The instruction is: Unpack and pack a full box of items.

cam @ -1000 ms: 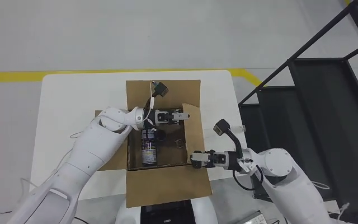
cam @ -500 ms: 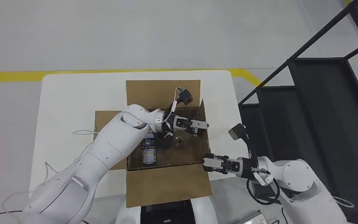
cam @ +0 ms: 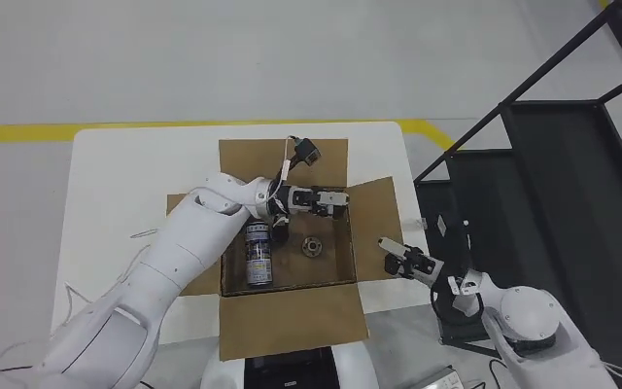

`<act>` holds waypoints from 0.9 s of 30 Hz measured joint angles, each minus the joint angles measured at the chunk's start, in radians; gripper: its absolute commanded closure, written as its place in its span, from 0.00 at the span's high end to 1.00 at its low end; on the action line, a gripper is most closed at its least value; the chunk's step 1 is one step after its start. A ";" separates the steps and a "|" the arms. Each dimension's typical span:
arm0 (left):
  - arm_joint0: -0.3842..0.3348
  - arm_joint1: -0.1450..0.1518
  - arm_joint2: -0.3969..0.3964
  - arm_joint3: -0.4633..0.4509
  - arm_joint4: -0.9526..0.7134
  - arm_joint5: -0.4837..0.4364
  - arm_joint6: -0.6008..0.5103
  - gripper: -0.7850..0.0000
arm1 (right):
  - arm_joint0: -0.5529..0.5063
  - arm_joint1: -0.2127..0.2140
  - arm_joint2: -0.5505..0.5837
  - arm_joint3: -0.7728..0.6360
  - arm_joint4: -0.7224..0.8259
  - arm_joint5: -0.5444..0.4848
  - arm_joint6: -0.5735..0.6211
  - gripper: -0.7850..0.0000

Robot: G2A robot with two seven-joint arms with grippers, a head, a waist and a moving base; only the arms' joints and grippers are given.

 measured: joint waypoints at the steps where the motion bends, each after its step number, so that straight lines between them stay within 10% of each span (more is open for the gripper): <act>1: 0.014 0.016 -0.028 -0.024 0.014 -0.003 0.003 1.00 | 0.008 0.000 -0.009 0.010 -0.002 0.010 -0.002 1.00; 11: 0.273 0.180 -0.412 -0.337 0.162 0.000 0.004 1.00 | 0.147 -0.003 -0.155 0.124 -0.098 0.153 -0.020 1.00; 27: 0.597 0.275 -0.851 -0.582 0.212 0.078 0.103 1.00 | 0.362 -0.017 -0.338 0.300 -0.111 0.175 0.042 1.00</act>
